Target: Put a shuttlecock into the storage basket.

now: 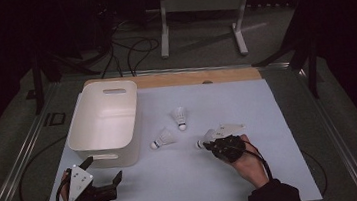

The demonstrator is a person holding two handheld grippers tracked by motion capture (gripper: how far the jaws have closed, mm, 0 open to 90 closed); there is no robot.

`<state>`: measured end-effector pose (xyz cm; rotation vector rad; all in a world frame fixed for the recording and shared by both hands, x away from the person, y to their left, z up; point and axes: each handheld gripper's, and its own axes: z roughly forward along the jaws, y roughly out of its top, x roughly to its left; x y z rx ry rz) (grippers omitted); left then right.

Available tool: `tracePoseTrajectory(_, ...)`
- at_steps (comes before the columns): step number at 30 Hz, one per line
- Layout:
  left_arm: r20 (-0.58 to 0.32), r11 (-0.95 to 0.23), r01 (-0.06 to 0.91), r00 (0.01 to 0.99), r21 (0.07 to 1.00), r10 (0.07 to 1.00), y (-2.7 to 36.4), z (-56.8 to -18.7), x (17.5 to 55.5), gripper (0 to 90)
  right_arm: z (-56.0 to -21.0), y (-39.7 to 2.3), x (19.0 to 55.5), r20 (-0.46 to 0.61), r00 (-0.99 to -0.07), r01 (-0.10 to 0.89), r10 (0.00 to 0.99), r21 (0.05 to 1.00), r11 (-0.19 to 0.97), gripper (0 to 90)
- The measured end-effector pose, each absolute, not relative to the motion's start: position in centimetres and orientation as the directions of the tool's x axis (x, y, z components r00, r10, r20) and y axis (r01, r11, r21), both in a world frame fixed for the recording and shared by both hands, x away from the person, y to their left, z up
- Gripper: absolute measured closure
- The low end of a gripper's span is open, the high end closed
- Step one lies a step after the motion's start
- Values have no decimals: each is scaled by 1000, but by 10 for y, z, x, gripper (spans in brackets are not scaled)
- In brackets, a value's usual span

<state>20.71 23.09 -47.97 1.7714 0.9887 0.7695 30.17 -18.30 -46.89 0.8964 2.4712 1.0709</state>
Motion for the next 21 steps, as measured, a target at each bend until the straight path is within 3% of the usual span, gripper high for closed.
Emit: tracePoseTrajectory(21,76,-241,291,482,926,873,231,-480,207,0,-453,-177,307,-43,-748,420,662,741,523,894)
